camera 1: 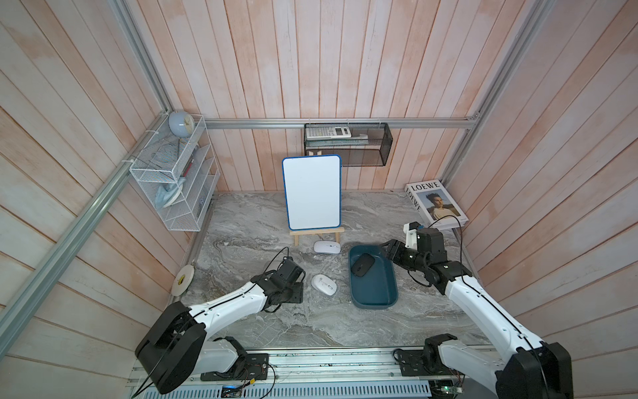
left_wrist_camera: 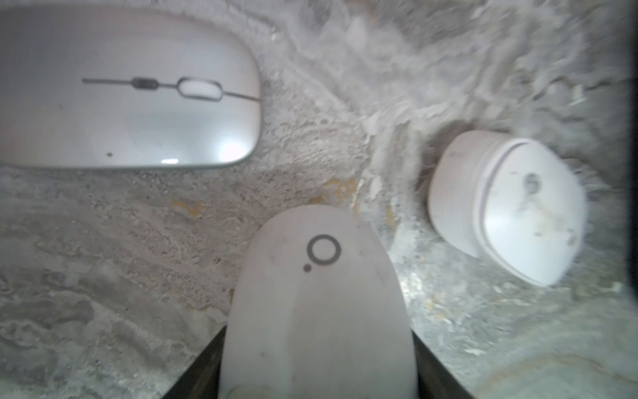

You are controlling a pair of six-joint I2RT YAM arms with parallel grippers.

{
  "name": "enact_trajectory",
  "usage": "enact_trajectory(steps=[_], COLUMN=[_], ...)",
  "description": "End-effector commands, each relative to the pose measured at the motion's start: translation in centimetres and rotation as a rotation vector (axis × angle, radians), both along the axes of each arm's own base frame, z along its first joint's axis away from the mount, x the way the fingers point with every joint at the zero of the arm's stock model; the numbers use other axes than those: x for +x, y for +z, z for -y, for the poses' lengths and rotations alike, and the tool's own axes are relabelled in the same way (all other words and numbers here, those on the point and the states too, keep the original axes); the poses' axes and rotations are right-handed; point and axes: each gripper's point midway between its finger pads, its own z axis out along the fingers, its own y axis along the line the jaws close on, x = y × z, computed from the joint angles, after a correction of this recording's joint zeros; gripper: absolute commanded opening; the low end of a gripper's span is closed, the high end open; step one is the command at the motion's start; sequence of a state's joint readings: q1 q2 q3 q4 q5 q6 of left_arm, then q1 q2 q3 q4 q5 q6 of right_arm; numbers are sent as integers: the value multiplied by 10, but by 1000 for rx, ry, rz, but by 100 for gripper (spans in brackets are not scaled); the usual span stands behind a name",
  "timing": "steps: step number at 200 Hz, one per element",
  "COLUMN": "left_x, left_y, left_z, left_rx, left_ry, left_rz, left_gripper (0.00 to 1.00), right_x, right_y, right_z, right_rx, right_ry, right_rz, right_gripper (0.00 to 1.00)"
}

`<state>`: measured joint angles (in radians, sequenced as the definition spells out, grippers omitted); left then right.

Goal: Put the mouse in the storage box
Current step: Pick up the mouse from the center of the board.

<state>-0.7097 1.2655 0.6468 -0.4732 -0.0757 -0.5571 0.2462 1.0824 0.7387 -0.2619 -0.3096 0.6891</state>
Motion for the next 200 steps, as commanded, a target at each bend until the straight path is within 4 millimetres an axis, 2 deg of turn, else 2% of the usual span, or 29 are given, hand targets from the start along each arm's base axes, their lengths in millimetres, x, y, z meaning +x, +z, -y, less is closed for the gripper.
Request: enact_trajectory(steps=[1, 19, 29, 51, 76, 99, 154, 200], left_x=[15, 14, 10, 7, -1, -9, -25, -24], left_y=[60, 101, 118, 139, 148, 152, 161, 168], left_z=[42, 76, 90, 106, 113, 116, 117, 117], left_rx=[-174, -275, -301, -349, -389, -397, -411, -410], left_ry=[-133, -270, -338, -417, -491, -558, -692, -702], left_rz=[160, 281, 338, 416, 472, 492, 600, 628], left_gripper=[41, 40, 40, 41, 41, 41, 41, 40], right_x=[-7, -14, -20, -40, -64, -80, -93, -99], right_y=[3, 12, 20, 43, 60, 70, 84, 71], right_z=[-11, -32, -49, -89, -120, -141, -159, -174], right_rx=[76, 137, 169, 236, 288, 367, 433, 413], right_ry=[27, 103, 165, 312, 403, 445, 497, 525], right_rz=[-30, -38, -39, -42, -52, -73, -123, -183], right_gripper=[62, 62, 63, 68, 72, 75, 77, 75])
